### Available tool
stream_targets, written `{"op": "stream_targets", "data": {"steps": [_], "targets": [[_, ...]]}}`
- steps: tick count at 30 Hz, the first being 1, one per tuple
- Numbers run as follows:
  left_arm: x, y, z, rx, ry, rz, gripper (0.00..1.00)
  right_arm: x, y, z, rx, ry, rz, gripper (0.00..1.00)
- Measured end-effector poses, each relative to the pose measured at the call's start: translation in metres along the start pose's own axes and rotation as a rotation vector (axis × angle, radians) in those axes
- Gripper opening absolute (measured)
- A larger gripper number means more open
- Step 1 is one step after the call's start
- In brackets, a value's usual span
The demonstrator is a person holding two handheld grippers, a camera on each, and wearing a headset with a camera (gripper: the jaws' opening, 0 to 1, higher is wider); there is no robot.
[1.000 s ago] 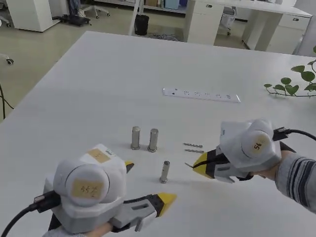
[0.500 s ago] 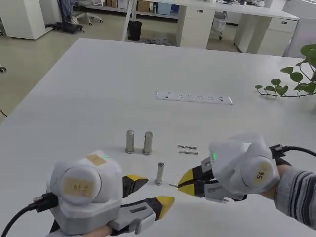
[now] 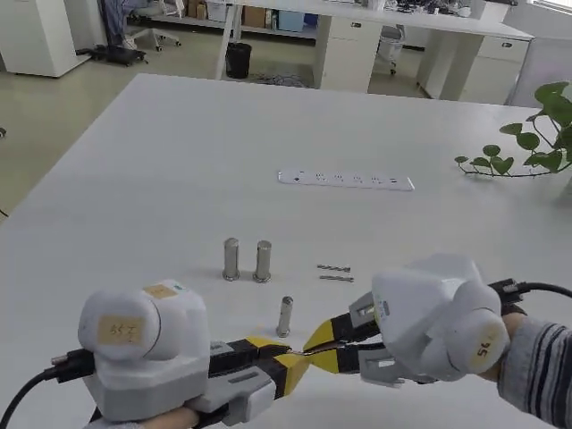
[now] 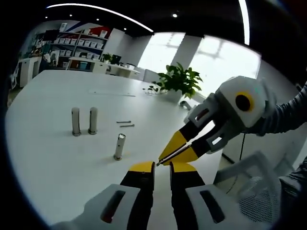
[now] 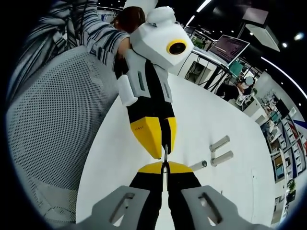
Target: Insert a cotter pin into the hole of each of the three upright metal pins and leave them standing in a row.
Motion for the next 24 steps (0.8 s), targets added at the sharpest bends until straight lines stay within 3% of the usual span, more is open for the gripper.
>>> {"op": "stream_targets", "data": {"steps": [5, 24], "targets": [[-0.001, -0.0007, -0.0037, -0.053, 0.038, 0.002, 0.02, 0.0004, -0.0013, -0.0027, -0.005, 0.006, -0.003, 0.0], [-0.0013, 0.0016, -0.0019, -0.105, 0.039, 0.002, 0.0, -0.0019, -0.0015, -0.0065, -0.01, 0.01, 0.014, 0.0]]}}
Point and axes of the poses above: the centre of the closed fingertips' face, and the gripper's own axes: x roughly forward along the fingers, y roughly to its right, z roughly out of its underside, the point moved 4 cm from there along -x, roughly backward along the fingers, and after that the axes turned 10 degrees about y, right-handed, at the moved point
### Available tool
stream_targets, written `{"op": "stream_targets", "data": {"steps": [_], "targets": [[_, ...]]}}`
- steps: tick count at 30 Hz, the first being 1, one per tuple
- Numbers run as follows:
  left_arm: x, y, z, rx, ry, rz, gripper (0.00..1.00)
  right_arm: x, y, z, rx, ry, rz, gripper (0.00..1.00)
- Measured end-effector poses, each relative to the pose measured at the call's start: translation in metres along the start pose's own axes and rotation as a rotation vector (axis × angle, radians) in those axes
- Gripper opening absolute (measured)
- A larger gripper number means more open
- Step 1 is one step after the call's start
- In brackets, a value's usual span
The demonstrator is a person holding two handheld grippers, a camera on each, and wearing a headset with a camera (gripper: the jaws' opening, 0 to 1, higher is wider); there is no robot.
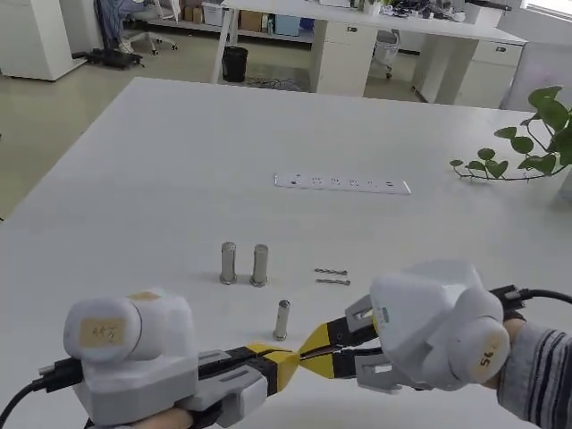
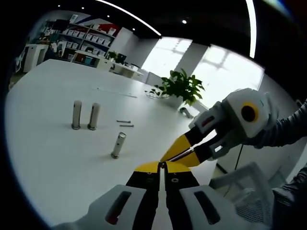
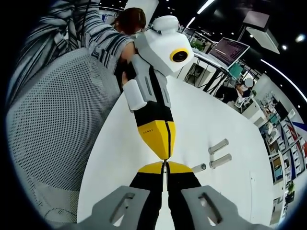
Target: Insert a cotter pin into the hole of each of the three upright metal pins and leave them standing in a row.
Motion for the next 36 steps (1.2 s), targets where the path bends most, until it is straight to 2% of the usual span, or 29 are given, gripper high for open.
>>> {"op": "stream_targets", "data": {"steps": [2, 7, 16, 19, 23, 28, 36], "targets": [[0.0, 0.0, 0.001, -0.004, -0.004, 0.0, 0.0, 0.0, 0.0, 0.0, 0.004, 0.0, 0.002, 0.0], [0.0, 0.001, -0.001, 0.015, 0.018, 0.006, 0.0, -0.002, 0.001, -0.001, 0.008, 0.006, 0.017, 0.0], [0.002, 0.008, 0.0, 0.157, -0.011, 0.036, 0.0, -0.003, 0.001, 0.003, 0.033, -0.015, 0.014, 0.01], [0.003, 0.011, 0.002, 0.223, -0.03, 0.045, 0.0, -0.003, -0.001, 0.005, 0.041, -0.023, -0.001, 0.01], [0.003, 0.014, 0.003, 0.283, -0.05, 0.06, 0.0, -0.004, -0.003, 0.011, 0.05, -0.047, -0.017, 0.0], [0.004, 0.016, 0.006, 0.359, -0.082, 0.073, 0.0, -0.005, -0.005, 0.013, 0.064, -0.049, -0.031, 0.0], [0.004, 0.016, 0.008, 0.394, -0.099, 0.084, 0.0, -0.005, -0.009, 0.014, 0.058, -0.056, -0.047, 0.0]]}}
Point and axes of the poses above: the centre of the closed fingertips' face, and the gripper's own axes: x roughly forward along the fingers, y roughly to its right, z roughly out of its underside, the point moved 4 cm from there along -x, roughly backward along the fingers, and after that the axes turned 10 degrees about y, right-handed, at the moved point
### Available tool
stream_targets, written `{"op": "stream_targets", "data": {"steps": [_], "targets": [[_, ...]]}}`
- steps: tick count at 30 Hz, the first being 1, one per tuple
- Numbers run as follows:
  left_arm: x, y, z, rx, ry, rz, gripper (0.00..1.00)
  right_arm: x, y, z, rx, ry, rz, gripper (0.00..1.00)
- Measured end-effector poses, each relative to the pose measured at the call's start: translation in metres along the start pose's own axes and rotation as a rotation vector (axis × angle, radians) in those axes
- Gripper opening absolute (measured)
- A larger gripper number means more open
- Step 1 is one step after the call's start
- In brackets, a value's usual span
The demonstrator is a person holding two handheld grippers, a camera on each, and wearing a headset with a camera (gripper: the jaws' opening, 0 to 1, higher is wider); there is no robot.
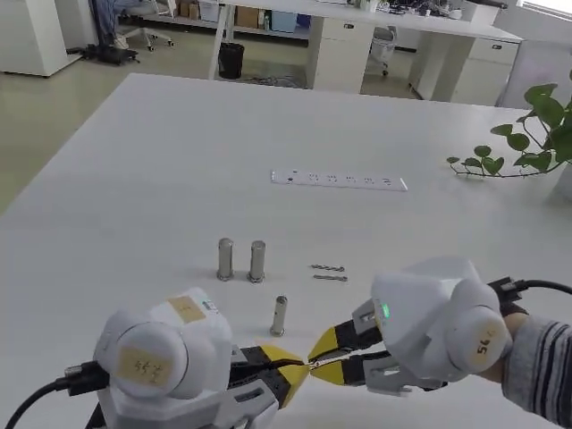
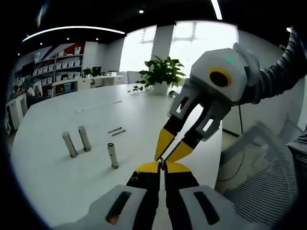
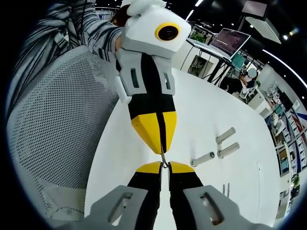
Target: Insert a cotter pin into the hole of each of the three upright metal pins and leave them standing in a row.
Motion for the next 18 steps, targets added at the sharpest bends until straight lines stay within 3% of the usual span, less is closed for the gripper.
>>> {"op": "stream_targets", "data": {"steps": [8, 12, 18], "targets": [[-0.001, -0.002, 0.002, 0.009, -0.015, -0.01, 0.0, 0.001, 0.001, -0.001, -0.045, -0.015, 0.009, 0.0], [-0.001, -0.007, 0.0, 0.031, -0.012, -0.041, 0.0, 0.001, 0.007, 0.002, -0.059, -0.039, 0.036, 0.0], [-0.002, -0.014, -0.003, 0.061, 0.012, -0.088, 0.15, -0.002, 0.016, 0.012, -0.024, -0.07, 0.094, 0.0]]}}
Point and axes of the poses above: the centre of the closed fingertips' face, and the gripper's own axes: x roughly forward along the fingers, y roughly to its right, z roughly out of its underside, the point moved 4 cm from there along -x, roughly backward along the fingers, and after that the axes turned 10 degrees about y, right-handed, at the moved point
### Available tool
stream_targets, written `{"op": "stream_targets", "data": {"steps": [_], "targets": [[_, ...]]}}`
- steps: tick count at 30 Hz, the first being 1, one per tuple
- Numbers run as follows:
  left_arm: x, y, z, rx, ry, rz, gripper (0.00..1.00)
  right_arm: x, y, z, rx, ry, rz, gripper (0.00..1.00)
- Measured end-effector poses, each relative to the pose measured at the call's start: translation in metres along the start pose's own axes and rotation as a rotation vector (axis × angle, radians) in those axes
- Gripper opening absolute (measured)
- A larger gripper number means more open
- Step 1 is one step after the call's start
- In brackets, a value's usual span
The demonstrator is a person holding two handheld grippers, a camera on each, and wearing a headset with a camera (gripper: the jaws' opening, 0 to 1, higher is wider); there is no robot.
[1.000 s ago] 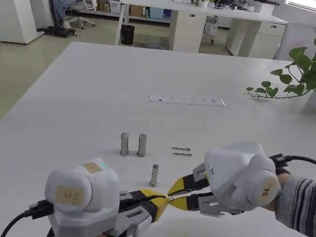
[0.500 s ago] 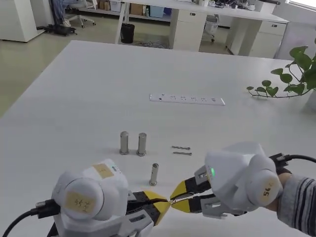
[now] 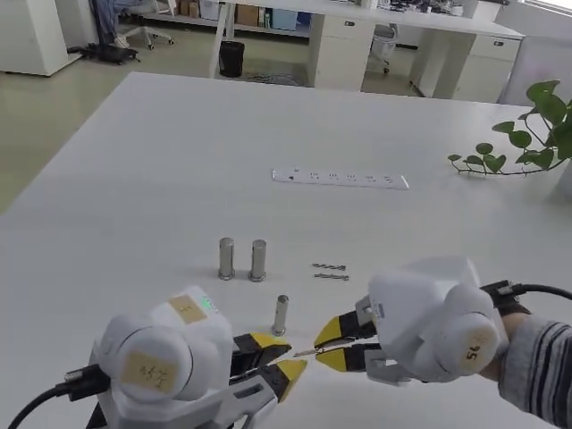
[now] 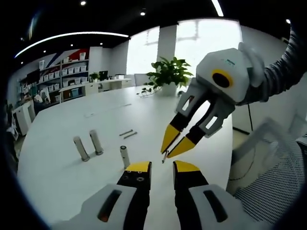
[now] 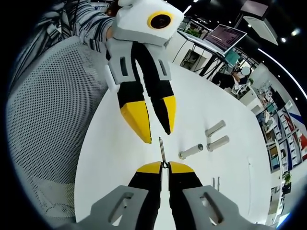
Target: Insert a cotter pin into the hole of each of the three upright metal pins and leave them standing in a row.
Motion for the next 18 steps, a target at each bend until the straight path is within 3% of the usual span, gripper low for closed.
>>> {"op": "stream_targets", "data": {"steps": [9, 13, 18], "targets": [[0.0, -0.019, 0.001, 0.092, -0.017, -0.119, 0.2, -0.002, 0.017, 0.013, 0.062, -0.041, 0.084, 0.0], [0.001, -0.025, 0.006, 0.073, -0.046, -0.138, 0.22, -0.001, 0.026, 0.019, 0.109, -0.054, 0.114, 0.0], [0.002, -0.034, 0.007, 0.073, -0.052, -0.162, 0.23, 0.001, 0.035, 0.029, 0.175, -0.083, 0.149, 0.0]]}}
Point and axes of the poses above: the centre of the closed fingertips' face, and the gripper's own axes: x roughly forward along the fingers, y roughly to its right, z roughly out of its underside, the point moved 4 cm from there along -x, roughly backward along the fingers, and after that the axes turned 10 degrees about y, right-handed, at the moved point
